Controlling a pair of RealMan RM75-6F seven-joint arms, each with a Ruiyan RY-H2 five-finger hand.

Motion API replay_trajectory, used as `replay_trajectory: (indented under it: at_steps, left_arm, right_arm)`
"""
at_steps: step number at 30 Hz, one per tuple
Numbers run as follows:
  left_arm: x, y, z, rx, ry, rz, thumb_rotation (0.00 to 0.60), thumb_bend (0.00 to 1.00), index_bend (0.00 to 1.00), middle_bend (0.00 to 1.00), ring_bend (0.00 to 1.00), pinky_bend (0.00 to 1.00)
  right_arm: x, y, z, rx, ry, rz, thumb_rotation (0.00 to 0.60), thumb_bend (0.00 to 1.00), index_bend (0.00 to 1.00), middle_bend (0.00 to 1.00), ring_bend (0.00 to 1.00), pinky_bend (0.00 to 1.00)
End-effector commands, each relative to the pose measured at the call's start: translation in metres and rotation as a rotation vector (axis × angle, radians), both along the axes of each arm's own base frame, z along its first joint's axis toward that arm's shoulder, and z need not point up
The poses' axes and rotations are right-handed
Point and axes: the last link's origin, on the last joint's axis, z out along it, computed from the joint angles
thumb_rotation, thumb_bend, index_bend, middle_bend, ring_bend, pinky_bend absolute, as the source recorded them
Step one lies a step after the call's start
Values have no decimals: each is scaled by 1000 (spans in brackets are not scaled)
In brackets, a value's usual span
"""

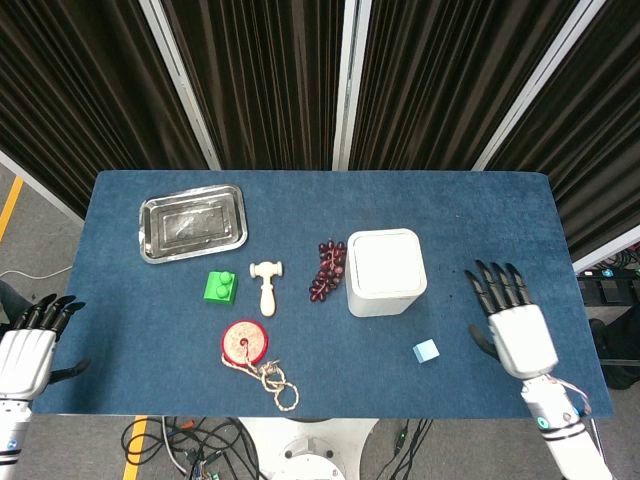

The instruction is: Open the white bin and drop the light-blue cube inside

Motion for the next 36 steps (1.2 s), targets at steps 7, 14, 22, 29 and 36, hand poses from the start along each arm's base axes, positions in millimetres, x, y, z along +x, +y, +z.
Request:
replay_trajectory:
  at_steps: [7, 14, 22, 29, 36]
  left_arm:
    - [-5, -1, -2, -12, -3, 18, 600, 38, 204, 147, 80, 182]
    - [-8, 0, -2, -16, -9, 21, 600, 38, 204, 147, 80, 182]
    - [-11, -1, -2, -19, -12, 27, 600, 38, 204, 148, 80, 182]
    - [-10, 0, -2, -16, -10, 20, 600, 38, 204, 147, 80, 182]
    - [-9, 0, -2, -21, -9, 20, 600, 38, 205, 147, 80, 183]
  right_arm:
    - [44, -31, -39, 121, 24, 92, 591, 191, 0, 141, 0, 0]
    - [45, -34, -52, 169, 15, 70, 592, 199, 0, 262, 0, 0]
    - [36, -30, -61, 210, 17, 45, 591, 204, 0, 298, 0, 0]
    - [42, -29, -54, 164, -29, 84, 590, 203, 0, 236, 0, 0]
    - [36, -7, -13, 63, -55, 141, 595, 198, 0, 4, 0, 0]
